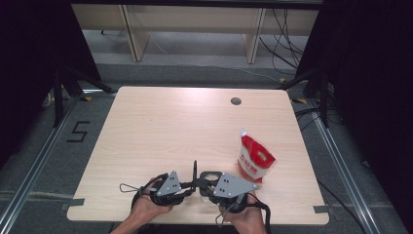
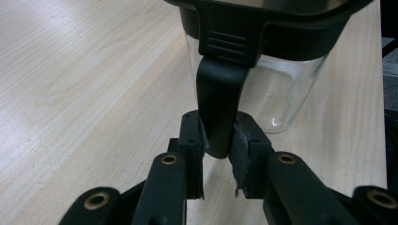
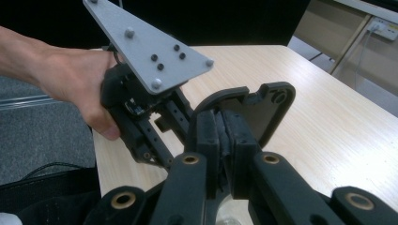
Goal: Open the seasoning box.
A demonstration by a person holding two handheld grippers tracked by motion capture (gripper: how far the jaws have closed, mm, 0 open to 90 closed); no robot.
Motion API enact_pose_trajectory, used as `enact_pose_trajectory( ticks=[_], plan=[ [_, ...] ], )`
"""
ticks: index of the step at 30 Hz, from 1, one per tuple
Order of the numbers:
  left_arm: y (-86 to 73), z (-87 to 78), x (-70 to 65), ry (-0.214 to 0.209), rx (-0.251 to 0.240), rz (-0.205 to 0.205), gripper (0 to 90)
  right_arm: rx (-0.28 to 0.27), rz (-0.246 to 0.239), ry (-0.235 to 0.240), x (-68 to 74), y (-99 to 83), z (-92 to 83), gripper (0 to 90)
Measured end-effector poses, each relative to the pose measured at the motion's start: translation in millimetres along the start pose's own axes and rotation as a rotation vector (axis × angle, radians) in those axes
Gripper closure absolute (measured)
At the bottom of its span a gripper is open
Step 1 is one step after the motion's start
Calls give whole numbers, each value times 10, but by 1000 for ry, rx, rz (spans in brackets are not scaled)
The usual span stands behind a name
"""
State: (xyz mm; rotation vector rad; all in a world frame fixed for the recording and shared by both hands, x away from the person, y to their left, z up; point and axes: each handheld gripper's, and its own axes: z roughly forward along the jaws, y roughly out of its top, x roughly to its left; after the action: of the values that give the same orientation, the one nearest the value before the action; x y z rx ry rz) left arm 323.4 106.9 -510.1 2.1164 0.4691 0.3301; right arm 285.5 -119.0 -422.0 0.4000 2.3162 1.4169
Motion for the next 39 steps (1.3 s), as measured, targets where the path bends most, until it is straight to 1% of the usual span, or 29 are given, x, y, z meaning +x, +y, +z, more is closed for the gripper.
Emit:
enact_pose_trajectory(
  ticks=[2,4,5,6,8,9,10,12,14,17,18,20,23,24,25,26,27,28,29,30,31,32,33,34,35,36,37,38,39],
  plan=[
    [6,6,-15,1,0,1,749,2,-7,-4,1,7,21,864],
    [7,7,-20,2,0,1,749,6,0,-4,12,13,25,861],
    [7,9,-20,0,0,-1,749,2,-13,-8,11,18,32,859],
    [5,13,-22,3,-7,-2,751,13,-9,-4,12,23,29,857],
    [6,16,-21,-2,-8,-5,750,5,-7,-12,13,25,26,856],
    [7,13,-21,3,-5,-3,750,9,-4,-8,18,27,17,855],
    [6,13,-18,2,-5,-3,751,3,-23,-14,7,32,14,854],
    [8,12,-21,2,-3,-5,751,3,-5,1,12,31,11,852],
    [4,16,-25,4,-12,-7,750,10,-8,-12,14,33,1,850],
    [7,12,-24,4,-7,-8,750,4,-6,-11,-2,17,-12,838],
    [7,12,-24,4,-7,-8,750,-1,6,-14,-9,6,-27,832],
    [3,4,-24,-4,-4,-9,748,3,9,-22,-34,-25,-91,813],
    [1,-10,-17,-5,6,1,746,-11,21,-54,-100,-115,-222,786],
    [1,-11,-27,-10,0,-5,744,-17,43,-61,-114,-159,-269,773],
    [-4,-16,-26,-18,-4,-3,742,-14,49,-73,-133,-206,-323,761],
    [-5,-28,-19,-25,5,0,741,-15,58,-87,-149,-255,-377,748],
    [-5,-28,-19,-25,5,0,739,-15,58,-87,-149,-255,-377,748],
    [-11,-30,-26,-30,-5,-14,733,-8,78,-109,-195,-366,-481,721],
    [-9,-50,-15,-22,-1,-10,720,-7,101,-108,-201,-402,-511,709],
    [-9,-50,-15,-22,-1,-10,702,-7,101,-108,-201,-402,-511,709],
    [-7,-72,-2,-17,-11,-25,668,2,118,-121,-229,-512,-587,668],
    [-7,-72,-2,-17,-11,-25,647,7,128,-122,-235,-549,-607,659],
    [-6,-93,9,-18,-10,-40,619,13,148,-128,-239,-609,-637,650],
    [-19,-121,27,-13,-9,-41,596,23,144,-132,-252,-642,-660,647],
    [-31,-144,30,-11,-3,-43,577,35,149,-139,-259,-683,-689,644],
    [-31,-144,30,-11,-3,-43,549,35,149,-139,-259,-683,-689,644],
    [-53,-176,29,11,4,-45,527,48,173,-155,-278,-758,-754,626],
    [-58,-202,33,16,18,-48,511,47,176,-157,-287,-778,-774,618],
    [-63,-222,31,16,19,-60,490,53,184,-165,-296,-801,-804,606]
  ],
)
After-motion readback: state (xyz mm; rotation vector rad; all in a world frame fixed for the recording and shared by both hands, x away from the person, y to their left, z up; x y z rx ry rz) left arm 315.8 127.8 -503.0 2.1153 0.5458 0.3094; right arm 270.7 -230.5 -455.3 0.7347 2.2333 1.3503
